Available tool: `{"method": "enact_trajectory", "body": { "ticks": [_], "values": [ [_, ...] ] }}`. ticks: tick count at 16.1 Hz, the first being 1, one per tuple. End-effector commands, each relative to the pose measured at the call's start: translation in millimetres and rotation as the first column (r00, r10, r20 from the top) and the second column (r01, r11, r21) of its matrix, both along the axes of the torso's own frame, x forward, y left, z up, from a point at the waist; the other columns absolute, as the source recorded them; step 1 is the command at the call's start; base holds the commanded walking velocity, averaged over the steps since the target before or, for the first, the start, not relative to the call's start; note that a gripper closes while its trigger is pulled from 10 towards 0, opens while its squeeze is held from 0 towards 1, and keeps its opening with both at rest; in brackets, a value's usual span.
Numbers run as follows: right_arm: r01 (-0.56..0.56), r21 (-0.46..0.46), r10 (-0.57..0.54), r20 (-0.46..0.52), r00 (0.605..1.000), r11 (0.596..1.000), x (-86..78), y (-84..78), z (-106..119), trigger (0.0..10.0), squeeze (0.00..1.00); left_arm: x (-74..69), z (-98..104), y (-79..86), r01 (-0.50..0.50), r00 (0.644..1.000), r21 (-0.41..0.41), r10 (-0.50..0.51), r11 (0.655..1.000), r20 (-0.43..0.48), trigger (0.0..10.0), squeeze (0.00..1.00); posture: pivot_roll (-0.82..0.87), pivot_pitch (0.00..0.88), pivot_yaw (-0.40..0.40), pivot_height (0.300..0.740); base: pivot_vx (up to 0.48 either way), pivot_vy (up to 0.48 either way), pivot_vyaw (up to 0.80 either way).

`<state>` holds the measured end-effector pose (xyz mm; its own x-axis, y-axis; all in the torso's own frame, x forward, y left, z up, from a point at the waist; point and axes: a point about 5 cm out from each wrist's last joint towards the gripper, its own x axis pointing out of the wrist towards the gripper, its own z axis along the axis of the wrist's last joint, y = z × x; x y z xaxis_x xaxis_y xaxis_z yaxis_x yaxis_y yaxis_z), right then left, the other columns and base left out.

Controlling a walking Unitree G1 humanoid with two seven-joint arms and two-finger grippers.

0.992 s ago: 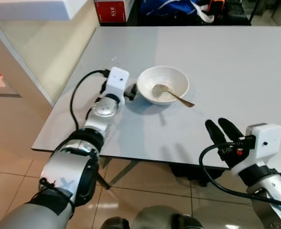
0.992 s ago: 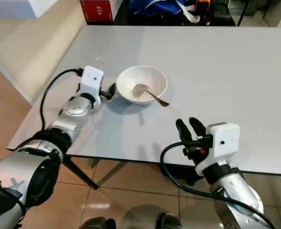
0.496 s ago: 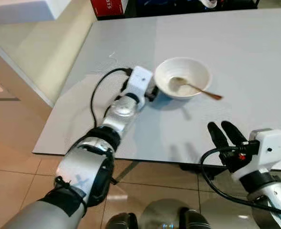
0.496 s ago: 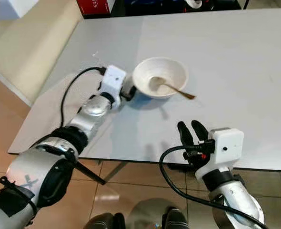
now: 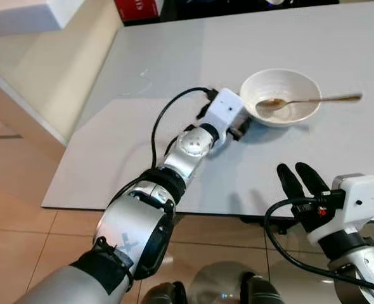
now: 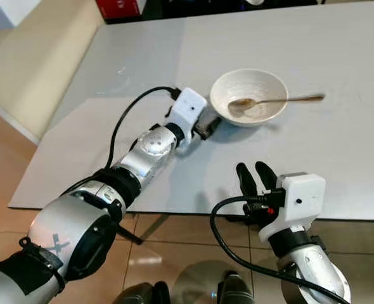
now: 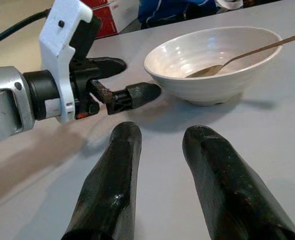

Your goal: Setting the table

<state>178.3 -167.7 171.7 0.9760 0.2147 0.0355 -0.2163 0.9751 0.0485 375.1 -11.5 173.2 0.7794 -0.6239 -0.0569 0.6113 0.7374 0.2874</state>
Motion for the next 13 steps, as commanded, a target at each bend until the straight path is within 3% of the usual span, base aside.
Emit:
{"method": "enact_trajectory", "body": {
  "ticks": [1,4,7,9,13],
  "values": [
    [-0.009,0.011,0.009,0.011,1.0,1.0,-1.1,3.5,1.6,10.0,0.0,-22.4,-5.8,-40.1,0.139,0.99,-0.027,-0.139,0.99,-0.023,10.0,0.0,-0.18,0.163,0.197,0.74,0.0,0.0,0.0],
    [-0.018,0.01,0.018,0.008,1.0,1.0,1.4,5.4,-0.3,10.0,0.0,-36.5,-20.1,-49.9,0.247,0.968,0.005,-0.246,0.969,-0.04,10.0,0.0,-0.18,0.15,0.191,0.74,0.0,0.0,0.0],
    [-0.034,0.014,0.034,0.014,0.999,0.999,5.4,8.2,-1.1,10.0,0.0,-42.8,-33.2,-42.9,0.327,0.943,0.0,-0.326,0.945,-0.058,10.0,0.0,-0.16,0.13,0.18,0.74,0.0,0.0,0.0],
    [-0.055,0.021,0.054,0.023,0.998,0.998,11.1,12.2,-1.5,10.0,0.0,-41.4,-41.3,-23.2,0.361,0.931,-0.018,-0.362,0.932,-0.053,10.0,0.0,-0.14,0.113,0.168,0.74,0.0,0.0,0.0],
    [-0.095,0.025,0.093,0.058,0.994,0.995,19.8,19.0,2.6,10.0,0.0,-20.2,-32.3,23.9,0.204,0.979,-0.13,-0.206,0.97,0.0,10.0,0.0,-0.12,0.084,0.137,0.74,0.0,0.0,0.0]
  ]
}}
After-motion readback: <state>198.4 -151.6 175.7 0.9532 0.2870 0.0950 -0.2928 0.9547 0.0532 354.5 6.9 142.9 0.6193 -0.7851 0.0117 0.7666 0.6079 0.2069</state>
